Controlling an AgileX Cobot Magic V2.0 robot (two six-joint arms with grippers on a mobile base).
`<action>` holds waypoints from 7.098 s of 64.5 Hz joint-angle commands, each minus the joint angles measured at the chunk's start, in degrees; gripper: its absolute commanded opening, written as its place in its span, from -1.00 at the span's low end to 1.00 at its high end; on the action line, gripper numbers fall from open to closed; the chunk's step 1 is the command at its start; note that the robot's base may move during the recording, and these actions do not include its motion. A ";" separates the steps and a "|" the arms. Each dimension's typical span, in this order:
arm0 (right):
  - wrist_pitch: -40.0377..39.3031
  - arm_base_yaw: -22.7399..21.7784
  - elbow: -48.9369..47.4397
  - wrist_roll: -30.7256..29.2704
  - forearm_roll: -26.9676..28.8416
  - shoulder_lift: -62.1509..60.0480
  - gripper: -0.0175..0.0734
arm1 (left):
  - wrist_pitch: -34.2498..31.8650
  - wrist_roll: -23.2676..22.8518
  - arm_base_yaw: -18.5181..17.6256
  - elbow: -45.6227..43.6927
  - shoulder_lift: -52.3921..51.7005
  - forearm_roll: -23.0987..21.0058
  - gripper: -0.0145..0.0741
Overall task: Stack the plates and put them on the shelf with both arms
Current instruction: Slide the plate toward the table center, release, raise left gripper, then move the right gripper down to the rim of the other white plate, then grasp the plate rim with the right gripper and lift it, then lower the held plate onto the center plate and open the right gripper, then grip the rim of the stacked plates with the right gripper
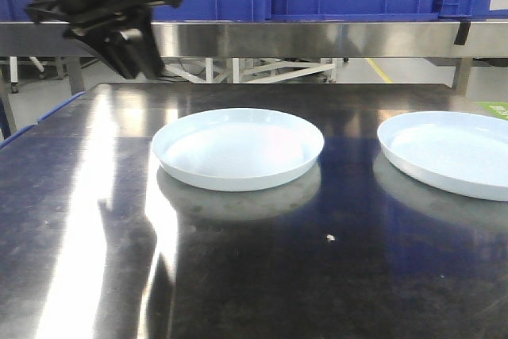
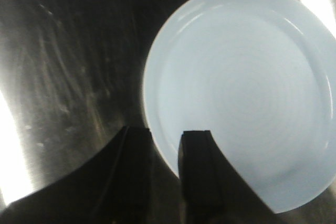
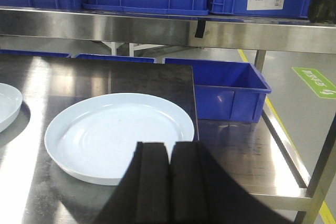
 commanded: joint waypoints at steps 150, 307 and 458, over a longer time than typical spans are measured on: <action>5.30 -0.02 -23.02 4.10 8.32 29.71 -0.49 | -37.93 -0.35 18.47 50.23 -69.38 6.42 -0.48; 46.97 -7.84 -82.19 -3.35 7.96 102.11 -0.51 | -37.93 -0.35 18.47 50.23 -69.38 6.42 -0.49; 35.21 22.51 -87.43 10.84 14.27 109.90 0.17 | -37.93 -0.35 18.47 50.23 -69.38 6.42 -0.49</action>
